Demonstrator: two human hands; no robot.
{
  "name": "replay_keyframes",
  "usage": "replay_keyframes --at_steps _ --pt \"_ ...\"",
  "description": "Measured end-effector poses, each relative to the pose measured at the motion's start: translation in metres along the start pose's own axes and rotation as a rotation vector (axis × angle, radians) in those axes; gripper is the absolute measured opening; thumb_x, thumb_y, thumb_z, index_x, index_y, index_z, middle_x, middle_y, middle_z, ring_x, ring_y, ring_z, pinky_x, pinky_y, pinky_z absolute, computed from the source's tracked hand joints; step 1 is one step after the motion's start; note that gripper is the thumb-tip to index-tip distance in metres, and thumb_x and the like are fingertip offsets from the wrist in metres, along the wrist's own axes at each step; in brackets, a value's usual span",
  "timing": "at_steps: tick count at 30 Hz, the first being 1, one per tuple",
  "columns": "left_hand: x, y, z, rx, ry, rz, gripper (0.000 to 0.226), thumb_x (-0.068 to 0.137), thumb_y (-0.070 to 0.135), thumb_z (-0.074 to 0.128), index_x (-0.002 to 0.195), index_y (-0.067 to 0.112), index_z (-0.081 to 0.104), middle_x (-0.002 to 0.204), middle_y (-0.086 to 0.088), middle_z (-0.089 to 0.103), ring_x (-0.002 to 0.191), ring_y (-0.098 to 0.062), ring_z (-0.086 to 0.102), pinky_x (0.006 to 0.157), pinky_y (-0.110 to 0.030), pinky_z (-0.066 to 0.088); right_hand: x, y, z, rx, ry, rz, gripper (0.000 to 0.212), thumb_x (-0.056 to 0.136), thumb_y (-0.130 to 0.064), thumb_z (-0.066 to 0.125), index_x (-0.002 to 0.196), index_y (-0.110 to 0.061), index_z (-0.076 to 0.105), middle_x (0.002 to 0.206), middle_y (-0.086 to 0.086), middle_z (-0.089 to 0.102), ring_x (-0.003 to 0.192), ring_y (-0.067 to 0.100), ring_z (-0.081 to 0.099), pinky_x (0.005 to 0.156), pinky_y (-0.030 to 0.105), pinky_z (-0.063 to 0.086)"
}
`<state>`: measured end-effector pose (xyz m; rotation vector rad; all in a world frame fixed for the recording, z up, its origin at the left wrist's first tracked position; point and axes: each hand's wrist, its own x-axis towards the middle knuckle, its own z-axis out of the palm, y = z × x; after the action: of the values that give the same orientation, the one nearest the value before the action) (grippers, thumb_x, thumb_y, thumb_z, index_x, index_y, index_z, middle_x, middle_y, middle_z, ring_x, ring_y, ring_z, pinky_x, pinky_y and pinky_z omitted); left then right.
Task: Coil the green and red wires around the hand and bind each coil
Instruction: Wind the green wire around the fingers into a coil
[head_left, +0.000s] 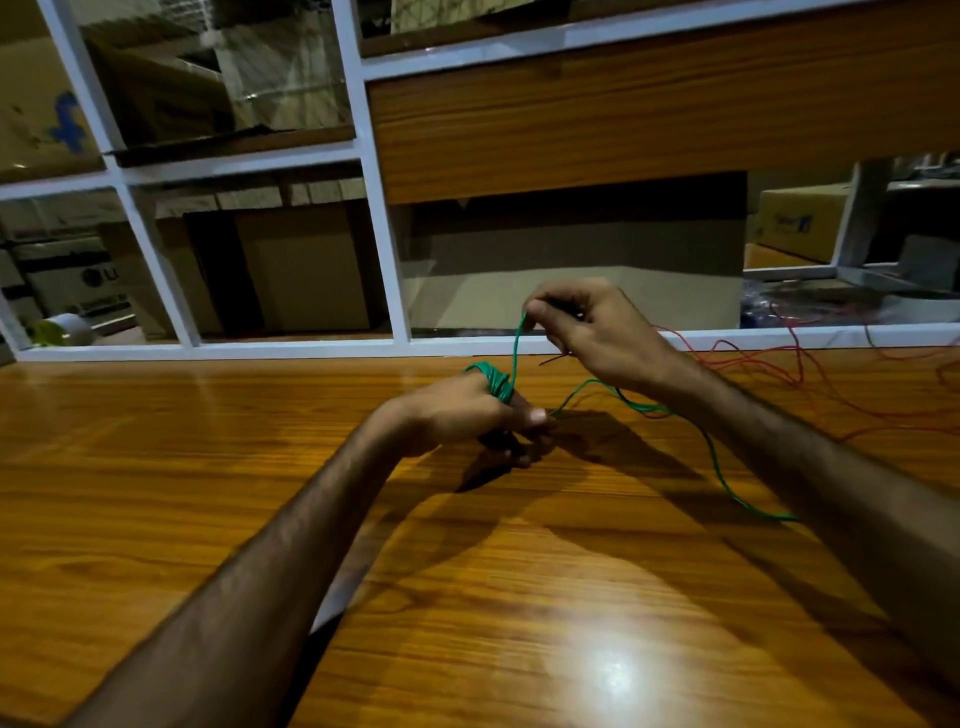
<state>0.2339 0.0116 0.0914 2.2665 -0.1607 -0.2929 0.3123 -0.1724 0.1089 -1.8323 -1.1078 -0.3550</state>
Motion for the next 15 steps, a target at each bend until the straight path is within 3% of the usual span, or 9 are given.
replay_keyframes --at_steps 3,6,8,11,15 --pt "-0.003 0.003 0.002 -0.13 -0.05 0.006 0.028 0.105 0.004 0.055 0.129 0.002 0.07 0.118 -0.012 0.078 0.095 -0.023 0.075 0.075 -0.026 0.06 0.001 -0.003 0.002 0.008 0.045 -0.015 0.022 0.105 -0.021 0.056 0.091 -0.012 0.072 0.063 -0.006 0.049 0.06 0.008 0.044 0.057 0.03 0.039" --pt "-0.006 0.008 0.002 -0.209 -0.11 0.006 0.04 0.101 -0.011 0.043 0.13 0.001 0.068 0.122 -0.012 0.077 0.094 -0.023 0.077 0.068 -0.022 0.059 0.002 -0.005 0.002 -0.002 0.075 -0.028 0.022 0.104 -0.024 0.057 0.092 -0.013 0.072 0.065 -0.005 0.05 0.062 0.008 0.046 0.058 0.034 0.043" --pt "-0.008 0.012 0.008 -0.293 -0.144 0.001 0.043 0.099 -0.015 0.038 0.13 -0.004 0.066 0.126 -0.019 0.074 0.099 -0.027 0.077 0.073 -0.025 0.062 0.004 -0.007 0.001 -0.011 0.077 -0.045 0.021 0.104 -0.023 0.057 0.094 -0.013 0.073 0.066 -0.006 0.052 0.063 0.008 0.048 0.059 0.031 0.045" --pt "-0.008 0.015 0.021 -0.48 -0.276 -0.008 0.053 0.093 -0.016 0.031 0.137 -0.008 0.061 0.133 -0.025 0.069 0.113 -0.035 0.073 0.092 -0.032 0.06 0.003 -0.008 0.004 -0.025 0.054 -0.059 0.021 0.104 -0.022 0.058 0.094 -0.012 0.073 0.065 -0.01 0.053 0.062 0.004 0.049 0.058 0.022 0.045" --pt "-0.012 0.02 0.032 -0.698 -0.406 0.042 0.057 0.082 -0.011 0.042 0.133 -0.005 0.067 0.138 -0.029 0.064 0.122 -0.035 0.068 0.105 -0.032 0.055 0.003 -0.004 0.007 -0.035 0.024 -0.045 0.023 0.104 -0.026 0.057 0.088 -0.017 0.071 0.064 -0.001 0.056 0.06 0.006 0.05 0.059 0.028 0.044"
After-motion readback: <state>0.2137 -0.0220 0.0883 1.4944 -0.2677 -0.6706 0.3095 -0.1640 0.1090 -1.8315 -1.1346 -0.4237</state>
